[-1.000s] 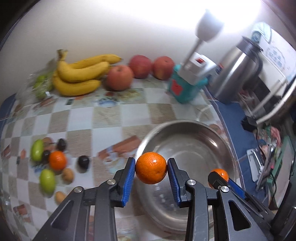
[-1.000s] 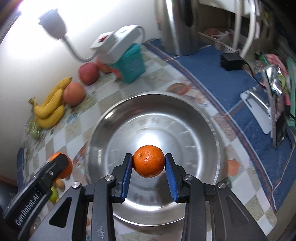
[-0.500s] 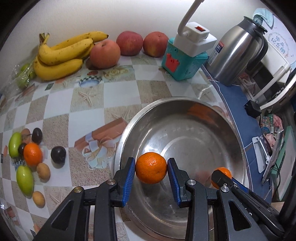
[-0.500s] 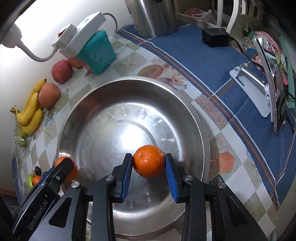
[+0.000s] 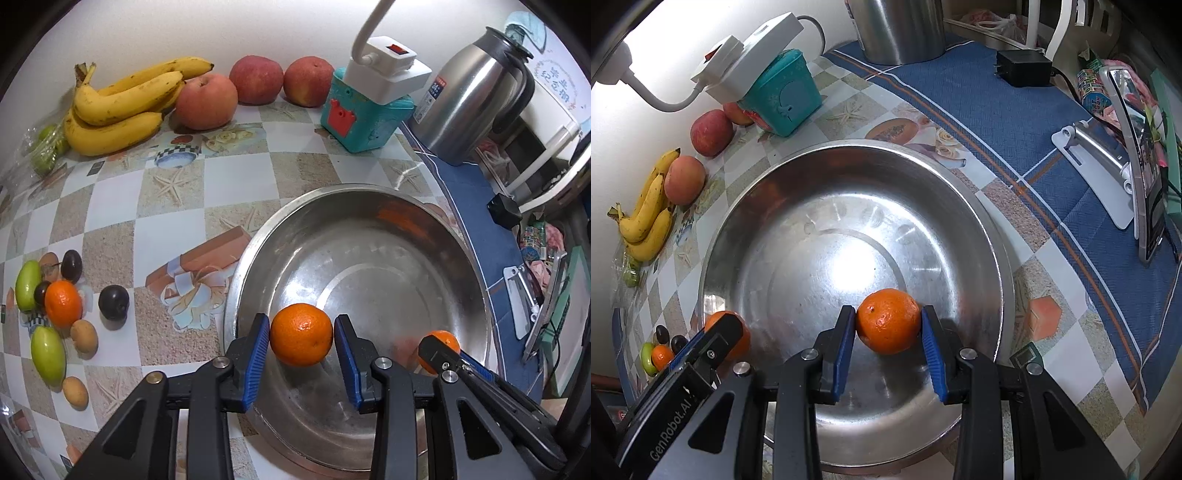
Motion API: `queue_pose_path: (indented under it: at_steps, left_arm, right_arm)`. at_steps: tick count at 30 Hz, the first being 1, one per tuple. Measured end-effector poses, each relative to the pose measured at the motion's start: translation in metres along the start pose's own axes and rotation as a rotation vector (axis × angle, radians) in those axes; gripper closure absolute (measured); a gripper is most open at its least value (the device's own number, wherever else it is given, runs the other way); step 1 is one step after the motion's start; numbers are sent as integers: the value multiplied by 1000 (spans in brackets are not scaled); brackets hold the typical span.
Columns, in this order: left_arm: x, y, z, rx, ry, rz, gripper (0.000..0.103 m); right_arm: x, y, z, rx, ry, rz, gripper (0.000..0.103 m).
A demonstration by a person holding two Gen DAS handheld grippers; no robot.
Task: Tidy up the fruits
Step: 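Carry both oranges over the steel plate and open both tools to release them, then withdraw both open tools from the plate toward the remaining fruit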
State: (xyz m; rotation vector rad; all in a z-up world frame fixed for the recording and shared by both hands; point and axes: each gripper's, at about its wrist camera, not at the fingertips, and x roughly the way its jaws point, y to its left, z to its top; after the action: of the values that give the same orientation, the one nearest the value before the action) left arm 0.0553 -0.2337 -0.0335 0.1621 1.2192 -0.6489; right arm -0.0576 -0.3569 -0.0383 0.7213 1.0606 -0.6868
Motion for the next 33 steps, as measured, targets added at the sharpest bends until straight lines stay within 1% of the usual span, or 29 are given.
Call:
queue_pose_path:
  at_steps: [2,3,8,12,19,23,26,33]
  left_arm:
    - [-3,-1,1,3,-7,-4,50]
    - [-4,-2,2,7,-10,-5,49]
    - [-13,-4,5,18,-29,3,48]
    - [-22,0,8,9,-47,21,47]
    - [-40,22,13,-34,-83,91,46]
    - [-53,39,12,-61,-110,164,41]
    - [-61,55,11,-92,-123,202,41]
    - [-78,85,10,-158,-151,256,40]
  right_arm:
    - [-3,-1,0,3,-9,1,65]
    - [-4,-1,0,4,-14,1,65]
    - [-12,0,1,1,-35,6,65]
    - [-22,0,4,0,-63,13,60]
    - [-35,4,5,-25,-95,22,59]
    - [-37,11,3,-55,-93,24,59]
    - [-37,17,0,-77,-86,29,59]
    - [-41,33,-4,-128,-91,41,60]
